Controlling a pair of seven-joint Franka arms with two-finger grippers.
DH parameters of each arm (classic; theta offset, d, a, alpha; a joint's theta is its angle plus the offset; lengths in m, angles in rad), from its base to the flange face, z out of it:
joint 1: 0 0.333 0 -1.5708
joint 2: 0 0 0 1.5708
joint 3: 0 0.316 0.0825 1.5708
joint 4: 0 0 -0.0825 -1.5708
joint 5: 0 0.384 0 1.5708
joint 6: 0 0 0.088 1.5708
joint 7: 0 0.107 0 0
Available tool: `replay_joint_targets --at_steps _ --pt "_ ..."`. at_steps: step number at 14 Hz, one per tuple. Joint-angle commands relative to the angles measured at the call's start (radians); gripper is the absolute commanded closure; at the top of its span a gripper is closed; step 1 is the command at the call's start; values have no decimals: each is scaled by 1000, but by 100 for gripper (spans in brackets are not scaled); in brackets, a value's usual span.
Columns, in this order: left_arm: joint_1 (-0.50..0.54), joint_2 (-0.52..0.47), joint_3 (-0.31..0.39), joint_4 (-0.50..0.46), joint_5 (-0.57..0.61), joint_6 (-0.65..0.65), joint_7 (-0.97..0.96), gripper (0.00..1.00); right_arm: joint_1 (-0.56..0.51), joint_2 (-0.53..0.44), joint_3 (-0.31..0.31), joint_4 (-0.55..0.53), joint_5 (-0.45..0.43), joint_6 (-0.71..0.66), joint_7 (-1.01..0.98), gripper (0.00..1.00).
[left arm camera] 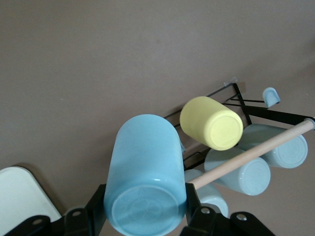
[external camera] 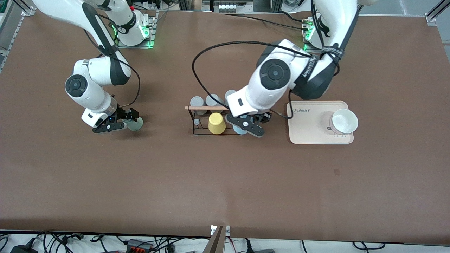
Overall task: Hang scattered cups on rack with three cups
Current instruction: 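Carry the blue cup to the rack while the right gripper grasps the mint cup, then hang the blue cup on a rack peg with the left gripper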
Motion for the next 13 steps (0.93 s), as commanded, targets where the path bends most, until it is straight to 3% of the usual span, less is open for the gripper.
replay_joint_targets --at_steps 1,13 --pt "-38 41 15 51 -1 -23 -42 66 15 2 -2 -31 6 47 -1 0" --pt "-75 95 20 54 4 -20 -42 66 17 -6 -1 -72 6 50 -1 0"
